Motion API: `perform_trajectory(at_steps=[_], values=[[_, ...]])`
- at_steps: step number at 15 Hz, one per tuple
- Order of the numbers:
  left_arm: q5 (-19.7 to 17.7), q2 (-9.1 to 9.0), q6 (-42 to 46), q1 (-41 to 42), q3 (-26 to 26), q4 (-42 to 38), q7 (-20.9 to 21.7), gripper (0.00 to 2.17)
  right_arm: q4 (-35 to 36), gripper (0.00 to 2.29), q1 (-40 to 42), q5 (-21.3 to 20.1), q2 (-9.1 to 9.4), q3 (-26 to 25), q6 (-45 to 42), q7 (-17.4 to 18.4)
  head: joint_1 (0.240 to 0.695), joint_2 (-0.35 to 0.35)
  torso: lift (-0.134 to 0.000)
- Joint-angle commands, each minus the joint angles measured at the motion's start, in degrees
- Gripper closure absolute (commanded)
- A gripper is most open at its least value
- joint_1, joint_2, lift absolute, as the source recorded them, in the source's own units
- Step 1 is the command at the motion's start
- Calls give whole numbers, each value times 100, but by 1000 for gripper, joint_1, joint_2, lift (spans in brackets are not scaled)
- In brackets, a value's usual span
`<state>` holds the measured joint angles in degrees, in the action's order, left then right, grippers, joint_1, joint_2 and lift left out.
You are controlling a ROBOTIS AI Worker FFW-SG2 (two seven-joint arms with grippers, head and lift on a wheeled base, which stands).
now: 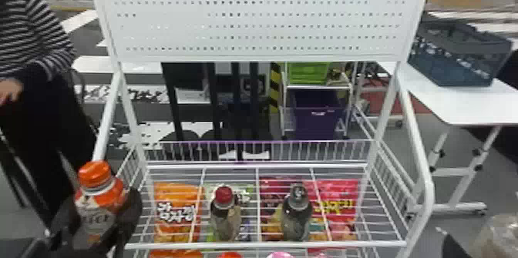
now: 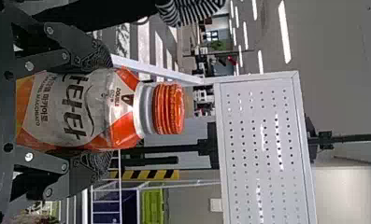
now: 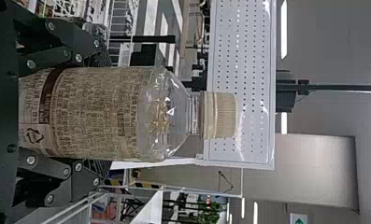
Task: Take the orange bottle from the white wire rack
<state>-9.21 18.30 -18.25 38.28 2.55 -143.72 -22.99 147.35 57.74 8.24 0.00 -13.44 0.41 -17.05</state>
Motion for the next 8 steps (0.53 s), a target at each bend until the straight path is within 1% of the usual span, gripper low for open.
perform_trajectory(at_steps=[1, 8], values=[[25, -2, 1, 22, 17, -33, -12, 2145, 4, 1160, 26, 3, 5, -9, -27, 0, 499, 0, 0], [25, 7, -17, 13, -27, -33, -39, 2145, -22, 1160, 53, 29, 5, 9, -132, 0, 499, 0, 0]])
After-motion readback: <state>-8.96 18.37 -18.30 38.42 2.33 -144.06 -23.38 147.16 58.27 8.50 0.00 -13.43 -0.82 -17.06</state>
